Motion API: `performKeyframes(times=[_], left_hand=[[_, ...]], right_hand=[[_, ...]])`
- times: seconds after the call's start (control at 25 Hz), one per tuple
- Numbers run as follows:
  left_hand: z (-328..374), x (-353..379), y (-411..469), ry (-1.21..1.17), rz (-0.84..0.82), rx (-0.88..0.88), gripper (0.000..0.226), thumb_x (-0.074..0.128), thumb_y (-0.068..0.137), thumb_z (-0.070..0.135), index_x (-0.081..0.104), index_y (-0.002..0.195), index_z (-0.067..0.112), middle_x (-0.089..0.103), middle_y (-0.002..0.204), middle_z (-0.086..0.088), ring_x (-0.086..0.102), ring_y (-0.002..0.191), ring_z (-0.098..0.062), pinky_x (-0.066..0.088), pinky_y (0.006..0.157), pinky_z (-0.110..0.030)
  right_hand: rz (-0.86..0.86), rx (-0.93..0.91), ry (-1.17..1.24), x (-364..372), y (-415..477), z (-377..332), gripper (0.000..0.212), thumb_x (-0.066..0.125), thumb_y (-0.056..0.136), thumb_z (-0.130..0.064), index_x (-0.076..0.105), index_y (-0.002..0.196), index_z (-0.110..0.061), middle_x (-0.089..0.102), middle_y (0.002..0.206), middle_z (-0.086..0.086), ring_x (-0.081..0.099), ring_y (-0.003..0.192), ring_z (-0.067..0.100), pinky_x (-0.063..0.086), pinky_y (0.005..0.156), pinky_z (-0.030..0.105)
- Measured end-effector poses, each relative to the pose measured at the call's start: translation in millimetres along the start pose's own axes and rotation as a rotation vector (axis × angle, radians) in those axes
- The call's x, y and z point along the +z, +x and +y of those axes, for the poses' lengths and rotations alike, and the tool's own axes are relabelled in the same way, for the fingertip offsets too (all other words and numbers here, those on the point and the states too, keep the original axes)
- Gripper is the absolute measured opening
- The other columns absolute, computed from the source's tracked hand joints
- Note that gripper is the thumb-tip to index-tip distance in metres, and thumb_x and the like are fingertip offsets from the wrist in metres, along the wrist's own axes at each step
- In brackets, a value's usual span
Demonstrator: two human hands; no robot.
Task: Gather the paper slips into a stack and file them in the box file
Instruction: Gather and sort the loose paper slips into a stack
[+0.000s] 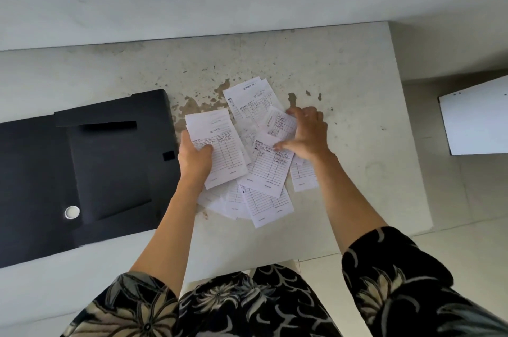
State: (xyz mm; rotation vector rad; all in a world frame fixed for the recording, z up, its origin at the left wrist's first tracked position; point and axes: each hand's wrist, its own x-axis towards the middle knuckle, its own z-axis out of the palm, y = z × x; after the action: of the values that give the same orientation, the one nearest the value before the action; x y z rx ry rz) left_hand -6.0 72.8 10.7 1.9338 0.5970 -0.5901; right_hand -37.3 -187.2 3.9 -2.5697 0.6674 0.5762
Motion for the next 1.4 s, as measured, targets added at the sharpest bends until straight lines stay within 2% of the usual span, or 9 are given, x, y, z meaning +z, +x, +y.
performKeyframes(times=[0.16,0.32,0.52,0.72,0.96,1.04,1.12,1.28,1.4], left_hand=[[1,8,-6,0.067,-0.056,0.026,0.049,0.053,0.096,0.002,0.045,0.140,0.021,0.057,0.115,0.004,0.057,0.095,-0.014,0.044,0.068,-0.024],[-3,13,-11,0.131,-0.117,0.008,0.046,0.054,0.097,0.000,0.048,0.138,0.018,0.056,0.103,0.008,0.056,0.096,-0.017,0.037,0.059,-0.020],[-3,11,-6,0.127,-0.165,-0.021,0.047,0.057,0.094,0.000,0.049,0.137,0.019,0.059,0.111,0.005,0.058,0.106,-0.021,0.046,0.080,-0.034],[-5,7,-3,0.106,-0.208,-0.043,0.045,0.059,0.095,0.005,0.050,0.135,0.023,0.064,0.121,0.000,0.062,0.111,-0.026,0.054,0.091,-0.045],[-9,6,-1,-0.016,-0.296,-0.076,0.041,0.054,0.097,0.037,0.054,0.137,0.027,0.066,0.127,0.000,0.063,0.116,-0.026,0.050,0.102,-0.055],[-12,4,0,-0.060,-0.331,-0.108,0.064,0.048,0.089,0.072,0.058,0.136,0.031,0.065,0.133,0.000,0.060,0.123,-0.026,0.044,0.107,-0.056],[-13,2,0,-0.118,-0.378,-0.106,0.080,0.051,0.079,0.086,0.060,0.135,0.030,0.067,0.133,-0.001,0.063,0.123,-0.026,0.046,0.106,-0.054],[-9,-2,-7,-0.048,-0.357,-0.014,0.046,0.077,0.087,0.025,0.062,0.130,0.020,0.073,0.122,0.001,0.069,0.112,-0.022,0.057,0.095,-0.047],[-14,1,-7,-0.028,-0.241,-0.047,0.037,0.072,0.092,0.013,0.066,0.128,0.018,0.072,0.118,0.002,0.069,0.107,-0.023,0.060,0.085,-0.038]], right_hand=[[0.030,0.004,0.062,4,-1,-1,0.112,0.099,0.048,-0.051,0.046,0.143,-0.026,0.054,0.131,0.004,0.046,0.126,0.028,0.038,0.106,0.042],[0.036,-0.019,0.239,10,-2,7,0.093,0.102,0.049,-0.033,0.053,0.126,-0.017,0.050,0.125,0.010,0.050,0.118,0.027,0.045,0.090,0.031],[0.017,0.015,0.435,1,-13,13,0.081,0.091,0.066,-0.011,0.047,0.133,-0.022,0.065,0.116,0.003,0.065,0.099,0.025,0.056,0.074,0.034],[0.004,0.082,0.747,-28,-27,33,0.064,0.089,0.070,-0.009,0.062,0.128,-0.018,0.077,0.110,0.003,0.077,0.093,0.022,0.064,0.070,0.038],[-0.222,0.077,1.069,-32,-33,8,0.048,0.088,0.072,0.001,0.071,0.115,-0.013,0.080,0.105,0.007,0.079,0.093,0.027,0.065,0.078,0.047],[-0.292,0.054,1.048,-16,-35,-13,0.043,0.086,0.076,0.000,0.069,0.114,-0.011,0.079,0.105,0.006,0.079,0.091,0.026,0.065,0.076,0.044],[-0.307,0.035,0.978,5,-37,-32,0.041,0.085,0.078,-0.004,0.068,0.115,-0.010,0.078,0.106,0.005,0.078,0.092,0.025,0.064,0.077,0.044],[-0.087,0.097,0.990,38,-42,-58,0.031,0.083,0.083,-0.020,0.069,0.108,-0.008,0.078,0.102,0.008,0.077,0.091,0.026,0.065,0.076,0.044],[0.049,0.221,1.079,52,-50,-70,0.026,0.062,0.098,-0.035,0.069,0.102,-0.010,0.076,0.096,0.005,0.074,0.093,0.026,0.062,0.077,0.041]])
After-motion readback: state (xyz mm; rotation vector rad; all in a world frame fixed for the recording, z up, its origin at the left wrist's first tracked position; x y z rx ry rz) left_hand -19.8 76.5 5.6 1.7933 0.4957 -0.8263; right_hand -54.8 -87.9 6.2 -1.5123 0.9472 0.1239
